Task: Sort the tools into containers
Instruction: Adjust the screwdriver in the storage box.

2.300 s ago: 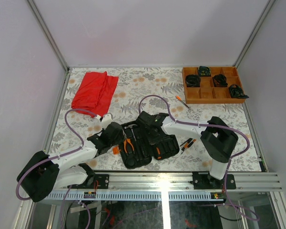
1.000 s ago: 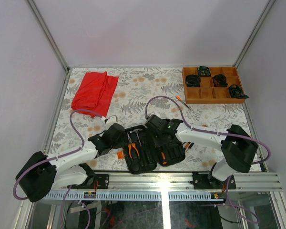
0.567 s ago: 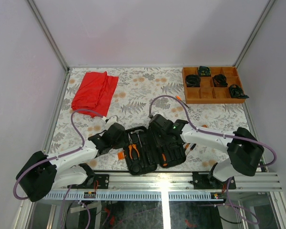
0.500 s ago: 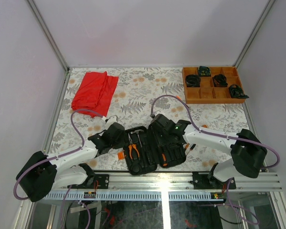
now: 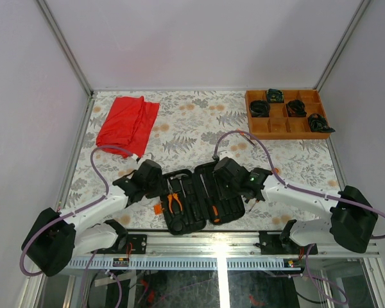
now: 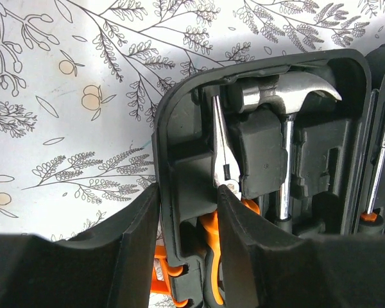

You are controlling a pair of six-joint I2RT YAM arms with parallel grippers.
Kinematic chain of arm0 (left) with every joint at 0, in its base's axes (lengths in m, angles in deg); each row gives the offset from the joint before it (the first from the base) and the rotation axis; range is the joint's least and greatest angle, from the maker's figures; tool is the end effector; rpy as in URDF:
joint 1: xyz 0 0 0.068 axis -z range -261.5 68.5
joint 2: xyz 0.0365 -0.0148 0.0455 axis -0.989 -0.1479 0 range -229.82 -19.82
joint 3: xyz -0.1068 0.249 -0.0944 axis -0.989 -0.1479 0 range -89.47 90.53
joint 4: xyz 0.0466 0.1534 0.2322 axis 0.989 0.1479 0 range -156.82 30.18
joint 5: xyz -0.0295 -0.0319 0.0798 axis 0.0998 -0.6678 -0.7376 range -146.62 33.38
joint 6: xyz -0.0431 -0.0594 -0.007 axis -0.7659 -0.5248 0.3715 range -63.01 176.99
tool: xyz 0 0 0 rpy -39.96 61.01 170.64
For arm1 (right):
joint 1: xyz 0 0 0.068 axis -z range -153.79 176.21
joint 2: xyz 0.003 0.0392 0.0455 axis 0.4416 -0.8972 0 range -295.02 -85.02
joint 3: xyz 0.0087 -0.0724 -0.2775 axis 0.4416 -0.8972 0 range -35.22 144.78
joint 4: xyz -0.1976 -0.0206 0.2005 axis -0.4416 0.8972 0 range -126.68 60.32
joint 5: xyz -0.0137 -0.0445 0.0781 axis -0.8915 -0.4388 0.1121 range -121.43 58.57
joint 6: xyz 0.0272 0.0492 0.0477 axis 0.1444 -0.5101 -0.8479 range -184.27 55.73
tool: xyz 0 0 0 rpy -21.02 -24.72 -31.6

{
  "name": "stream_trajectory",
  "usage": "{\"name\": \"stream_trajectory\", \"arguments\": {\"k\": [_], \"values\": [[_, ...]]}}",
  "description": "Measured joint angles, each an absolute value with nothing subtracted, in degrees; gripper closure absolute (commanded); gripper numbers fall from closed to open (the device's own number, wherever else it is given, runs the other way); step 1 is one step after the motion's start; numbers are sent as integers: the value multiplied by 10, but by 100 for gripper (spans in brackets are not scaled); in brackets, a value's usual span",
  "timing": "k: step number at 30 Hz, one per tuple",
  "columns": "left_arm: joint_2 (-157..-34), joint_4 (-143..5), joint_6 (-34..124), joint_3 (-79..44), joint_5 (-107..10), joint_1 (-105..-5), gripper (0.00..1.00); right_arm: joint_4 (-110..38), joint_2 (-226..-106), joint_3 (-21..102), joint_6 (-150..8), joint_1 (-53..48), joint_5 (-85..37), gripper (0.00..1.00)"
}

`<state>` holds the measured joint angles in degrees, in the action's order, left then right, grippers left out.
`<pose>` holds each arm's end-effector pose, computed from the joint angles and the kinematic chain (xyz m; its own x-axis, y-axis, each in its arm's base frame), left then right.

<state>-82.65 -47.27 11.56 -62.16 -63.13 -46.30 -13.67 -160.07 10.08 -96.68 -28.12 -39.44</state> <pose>0.1858 -0.1225 0.1442 -0.8404 -0.2734 -0.4679 -0.1126 0.9326 -0.3429 0.1770 0.2318 0.1947 -0.7967 -0.1998 -0.5704 -0.3888 0.8920 0.2305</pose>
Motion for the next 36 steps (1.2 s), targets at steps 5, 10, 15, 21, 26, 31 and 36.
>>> {"name": "stream_trajectory", "arguments": {"k": [5,10,15,21,26,31,36], "values": [[-822,-455,123,-613,-631,-463,50,-164,-1595,93,-969,-281,-367,61],[-801,-435,130,-587,-632,-463,43,-186,-1604,92,-973,-281,-333,65],[-781,-414,131,-557,-641,-463,42,-199,-1645,92,-975,-280,-299,70],[-778,-399,132,-532,-643,-463,45,-212,-1675,92,-977,-280,-267,75],[-801,-401,132,-511,-640,-454,51,-215,-1685,93,-977,-279,-262,89],[-842,-423,131,-495,-630,-421,52,-203,-1691,103,-982,-278,-264,92],[-904,-467,125,-470,-617,-397,60,-205,-1691,102,-991,-278,-264,95]]}}
